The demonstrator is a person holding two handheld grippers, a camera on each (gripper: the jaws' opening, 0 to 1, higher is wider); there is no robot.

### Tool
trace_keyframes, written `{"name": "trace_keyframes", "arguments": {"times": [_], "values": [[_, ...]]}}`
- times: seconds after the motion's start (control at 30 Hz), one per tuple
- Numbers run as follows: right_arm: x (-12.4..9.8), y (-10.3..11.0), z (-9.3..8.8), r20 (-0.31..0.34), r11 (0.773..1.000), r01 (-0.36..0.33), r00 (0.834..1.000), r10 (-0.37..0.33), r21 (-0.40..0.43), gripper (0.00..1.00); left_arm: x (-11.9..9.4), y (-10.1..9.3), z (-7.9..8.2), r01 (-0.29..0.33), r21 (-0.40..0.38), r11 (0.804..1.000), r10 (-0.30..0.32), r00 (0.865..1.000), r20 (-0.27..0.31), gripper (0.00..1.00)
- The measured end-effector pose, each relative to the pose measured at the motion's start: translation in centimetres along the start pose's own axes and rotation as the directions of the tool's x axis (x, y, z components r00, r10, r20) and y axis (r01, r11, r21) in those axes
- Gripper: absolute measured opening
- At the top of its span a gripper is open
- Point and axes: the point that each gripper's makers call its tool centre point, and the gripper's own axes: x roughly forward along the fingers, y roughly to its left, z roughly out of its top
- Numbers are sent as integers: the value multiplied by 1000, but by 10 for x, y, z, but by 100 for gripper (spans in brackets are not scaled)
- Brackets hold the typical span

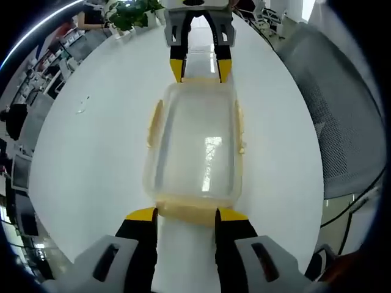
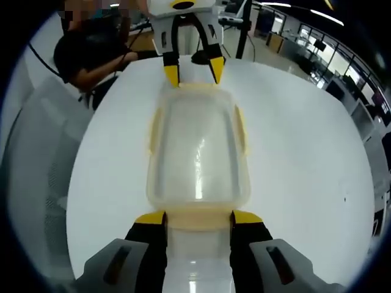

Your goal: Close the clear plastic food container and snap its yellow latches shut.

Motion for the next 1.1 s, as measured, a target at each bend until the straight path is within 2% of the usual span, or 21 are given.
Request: {"name": "trace_keyframes", "arguments": {"times": [0.03, 0.07, 0.1, 0.13, 0.23, 0.53, 0.93, 1.1], "values": [[-1, 4, 0, -1, 1000, -17, 1000, 17, 19, 38, 1, -2, -3, 5, 6, 1000, -5, 1000, -22, 35], [1, 8, -2, -15, 999, -38, 999, 38, 21, 38, 3, -4, -2, 8, 9, 1000, -8, 1000, -9, 35], [3, 11, -8, -55, 999, -49, 997, 50, 16, 38, 4, -6, 1, 18, -2, 1000, -18, 1000, 6, 35], [5, 14, -9, -59, 999, -49, 997, 49, 0, 38, 5, -8, 1, 22, -1, 1000, -22, 1000, 5, 36], [3, 15, -7, -35, 998, -54, 998, 55, 19, 38, 8, -11, -2, 26, 4, 1000, -26, 1000, -15, 36], [-7, 11, -8, -28, 999, -40, 999, 40, 10, 38, 3, -8, 7, 15, 2, 1000, -15, 1000, 12, 36], [-36, 1, -11, -33, 1000, -16, 999, 16, -3, 38, -12, 1, 33, -19, 11, 1000, 19, 999, 39, 36], [-48, -2, -15, -41, 1000, -15, 999, 14, -13, 38, -17, 3, 45, -13, -3, 1000, 13, 998, 57, 36]]}}
